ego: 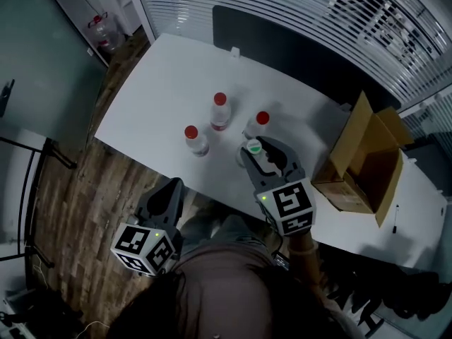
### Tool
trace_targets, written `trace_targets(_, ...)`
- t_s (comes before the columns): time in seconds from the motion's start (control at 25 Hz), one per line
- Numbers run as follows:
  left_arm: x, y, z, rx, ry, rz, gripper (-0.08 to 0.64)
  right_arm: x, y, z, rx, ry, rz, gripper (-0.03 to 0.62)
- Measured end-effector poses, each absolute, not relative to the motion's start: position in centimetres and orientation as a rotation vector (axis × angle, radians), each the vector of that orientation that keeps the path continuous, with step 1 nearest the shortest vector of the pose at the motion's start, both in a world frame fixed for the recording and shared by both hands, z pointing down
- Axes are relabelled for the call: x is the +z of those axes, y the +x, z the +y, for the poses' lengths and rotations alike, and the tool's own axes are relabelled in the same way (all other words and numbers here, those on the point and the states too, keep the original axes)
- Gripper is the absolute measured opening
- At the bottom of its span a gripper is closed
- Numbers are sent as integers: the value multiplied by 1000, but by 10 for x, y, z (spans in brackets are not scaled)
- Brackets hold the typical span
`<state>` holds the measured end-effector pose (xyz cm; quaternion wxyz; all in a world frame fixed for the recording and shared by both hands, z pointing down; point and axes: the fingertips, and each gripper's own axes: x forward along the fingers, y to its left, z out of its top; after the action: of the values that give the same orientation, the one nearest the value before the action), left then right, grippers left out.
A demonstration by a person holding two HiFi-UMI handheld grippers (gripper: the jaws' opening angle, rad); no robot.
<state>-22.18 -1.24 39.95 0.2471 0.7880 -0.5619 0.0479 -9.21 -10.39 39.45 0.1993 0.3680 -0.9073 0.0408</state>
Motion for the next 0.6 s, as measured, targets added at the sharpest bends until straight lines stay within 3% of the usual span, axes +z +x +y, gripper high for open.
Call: trace_targets(0.6, 401, -225, -19, 146, 2130, -1557, 8, 451, -100, -118, 159, 1018, -2544, 169)
